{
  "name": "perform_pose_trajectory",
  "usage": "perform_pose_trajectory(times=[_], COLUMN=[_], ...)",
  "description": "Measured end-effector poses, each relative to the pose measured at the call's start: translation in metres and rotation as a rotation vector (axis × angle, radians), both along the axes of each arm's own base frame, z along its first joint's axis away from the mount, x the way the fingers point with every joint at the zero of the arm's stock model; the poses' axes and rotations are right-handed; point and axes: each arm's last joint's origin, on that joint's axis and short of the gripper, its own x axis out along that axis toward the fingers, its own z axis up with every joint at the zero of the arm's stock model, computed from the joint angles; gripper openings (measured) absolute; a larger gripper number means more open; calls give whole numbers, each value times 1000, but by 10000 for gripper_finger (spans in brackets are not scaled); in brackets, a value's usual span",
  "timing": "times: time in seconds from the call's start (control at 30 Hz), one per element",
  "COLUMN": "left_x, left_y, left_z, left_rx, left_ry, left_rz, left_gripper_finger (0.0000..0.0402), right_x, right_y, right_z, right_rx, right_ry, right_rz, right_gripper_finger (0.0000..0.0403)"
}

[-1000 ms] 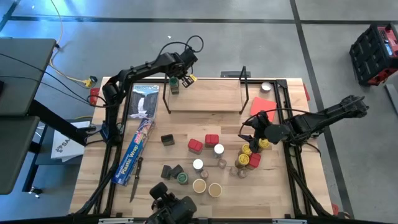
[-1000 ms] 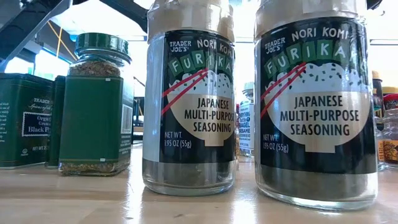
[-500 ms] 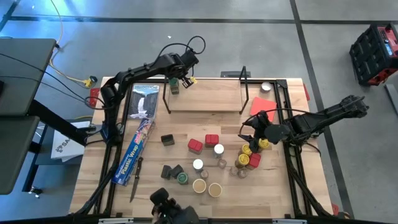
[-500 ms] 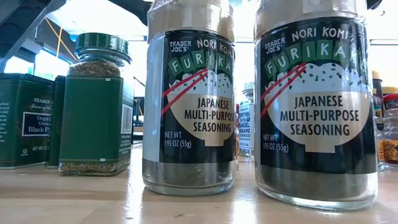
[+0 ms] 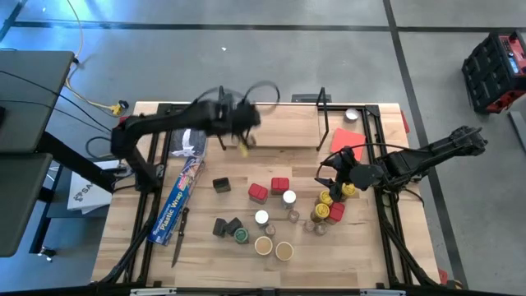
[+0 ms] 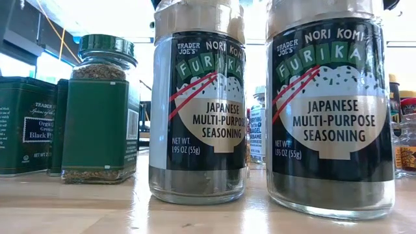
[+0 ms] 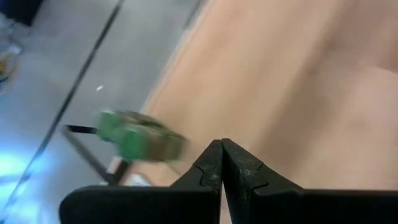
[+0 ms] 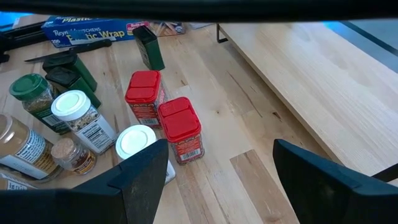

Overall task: Shelf spices
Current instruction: Put the green seasoning bottle on the shelf and align it with the other green seasoning bottles

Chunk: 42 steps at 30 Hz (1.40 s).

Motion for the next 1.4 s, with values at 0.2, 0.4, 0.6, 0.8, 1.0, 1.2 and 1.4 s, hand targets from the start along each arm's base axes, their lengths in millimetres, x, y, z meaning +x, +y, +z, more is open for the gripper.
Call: perform_pose_trajectory(times=[0.2, 0.4, 0.6, 0.8, 1.0, 1.2, 1.4], left_x=[-15, -27, -28, -21, -7, 11, 18], left_y=[-95, -168, -208, -239, -251, -253, -256], left_z=[2, -11, -23, -45, -67, -65, -78], left_rx=[-82, -247, -337, -251, -319, -238, -53], left_ry=[-70, -159, -210, 24, 226, 312, 461], left_rz=[-117, -147, -119, -588, -942, -1221, -1533], left_gripper_finger=[0, 1, 47, 139, 219, 275, 290], right_x=[0, 0, 0, 0, 0, 0, 1], right_y=[0, 0, 0, 0, 0, 0, 0], right_z=[0, 0, 0, 0, 0, 1, 1], right_rx=[-3, -10, -10, -12, -6, -6, 8], right_ry=[1, -1, -2, -2, -4, -14, -22], right_rz=[2, -3, -3, -1, -5, -11, -27], right_gripper_finger=[284, 284, 284, 284, 284, 284, 284])
